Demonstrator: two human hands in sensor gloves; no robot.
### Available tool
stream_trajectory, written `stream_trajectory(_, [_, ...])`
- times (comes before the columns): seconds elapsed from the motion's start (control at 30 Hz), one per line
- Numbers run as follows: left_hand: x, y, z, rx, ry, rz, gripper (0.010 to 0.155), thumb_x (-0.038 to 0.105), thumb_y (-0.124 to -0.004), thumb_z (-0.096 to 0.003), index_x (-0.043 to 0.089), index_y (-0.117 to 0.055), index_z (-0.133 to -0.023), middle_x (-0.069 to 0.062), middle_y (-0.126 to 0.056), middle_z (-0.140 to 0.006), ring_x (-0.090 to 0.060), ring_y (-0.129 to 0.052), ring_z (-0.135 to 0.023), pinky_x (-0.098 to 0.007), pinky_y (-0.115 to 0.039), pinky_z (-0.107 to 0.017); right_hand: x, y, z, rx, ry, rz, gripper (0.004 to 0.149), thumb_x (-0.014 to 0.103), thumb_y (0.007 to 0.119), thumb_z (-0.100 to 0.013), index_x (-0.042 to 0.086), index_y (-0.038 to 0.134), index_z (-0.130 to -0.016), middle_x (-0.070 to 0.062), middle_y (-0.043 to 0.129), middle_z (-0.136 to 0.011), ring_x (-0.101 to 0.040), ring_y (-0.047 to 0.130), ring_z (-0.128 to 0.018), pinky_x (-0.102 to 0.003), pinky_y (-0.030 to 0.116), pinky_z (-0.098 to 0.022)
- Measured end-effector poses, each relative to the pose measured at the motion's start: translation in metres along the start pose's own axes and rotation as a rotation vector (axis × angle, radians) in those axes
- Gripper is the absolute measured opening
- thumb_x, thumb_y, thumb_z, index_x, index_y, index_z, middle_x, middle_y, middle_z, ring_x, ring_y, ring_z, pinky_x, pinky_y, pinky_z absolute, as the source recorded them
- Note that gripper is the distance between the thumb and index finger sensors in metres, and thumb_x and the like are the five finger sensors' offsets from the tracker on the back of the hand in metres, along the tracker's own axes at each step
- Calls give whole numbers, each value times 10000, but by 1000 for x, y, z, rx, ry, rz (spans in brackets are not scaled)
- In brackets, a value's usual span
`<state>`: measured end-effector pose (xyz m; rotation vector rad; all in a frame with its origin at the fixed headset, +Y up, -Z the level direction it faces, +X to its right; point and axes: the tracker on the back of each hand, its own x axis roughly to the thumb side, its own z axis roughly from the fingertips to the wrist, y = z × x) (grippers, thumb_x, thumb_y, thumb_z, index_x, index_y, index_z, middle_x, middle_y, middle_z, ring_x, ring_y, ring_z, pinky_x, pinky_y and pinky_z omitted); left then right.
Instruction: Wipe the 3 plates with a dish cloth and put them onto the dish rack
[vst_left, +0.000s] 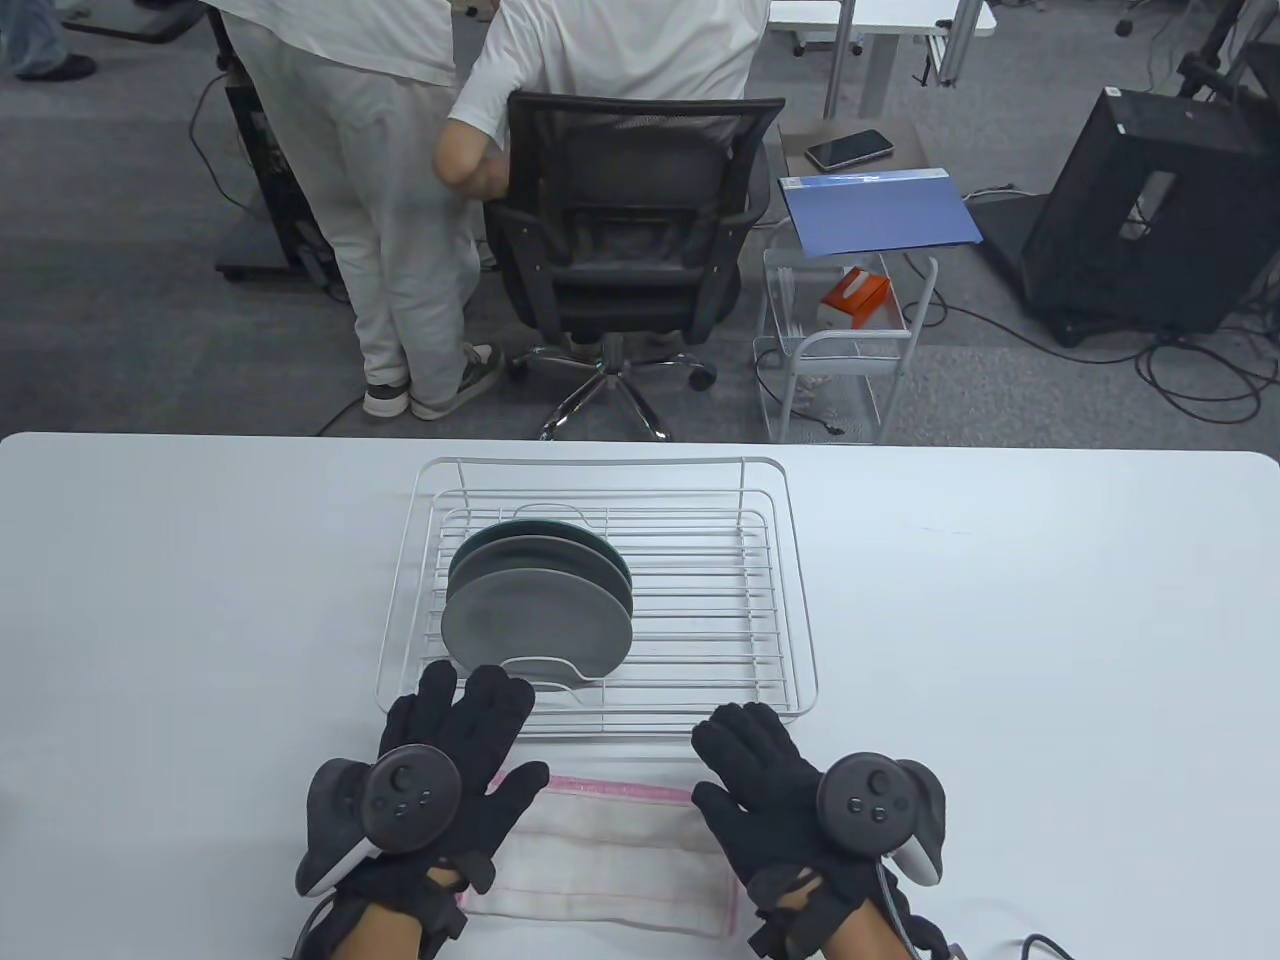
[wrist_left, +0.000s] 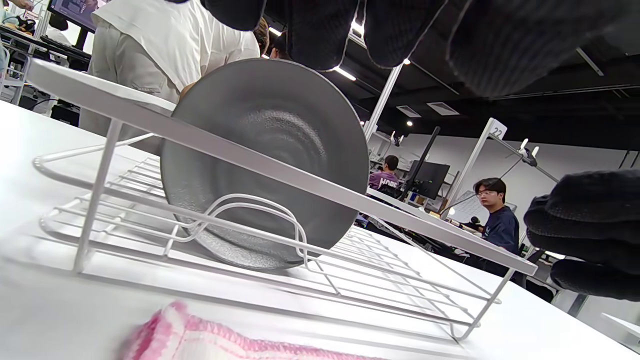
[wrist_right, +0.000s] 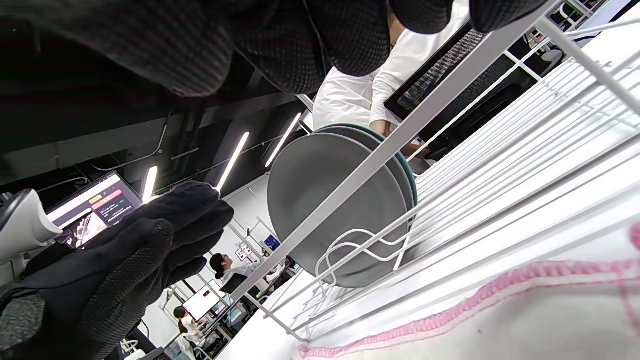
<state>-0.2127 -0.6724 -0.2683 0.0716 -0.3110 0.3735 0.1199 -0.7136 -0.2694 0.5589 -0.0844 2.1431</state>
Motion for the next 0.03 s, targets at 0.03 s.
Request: stream_trajectory(0.03, [-1,0,0,0,1,0,677,639,-734,-523,395,-508,-1112,-34,-503,-1244,-458,-343,-1155,-667,-322,-790,-1,0,0,1,2,-4,617,418,755,-492,56,639,-978,-265,513,-999,-538,384,-890,-700,456,-601])
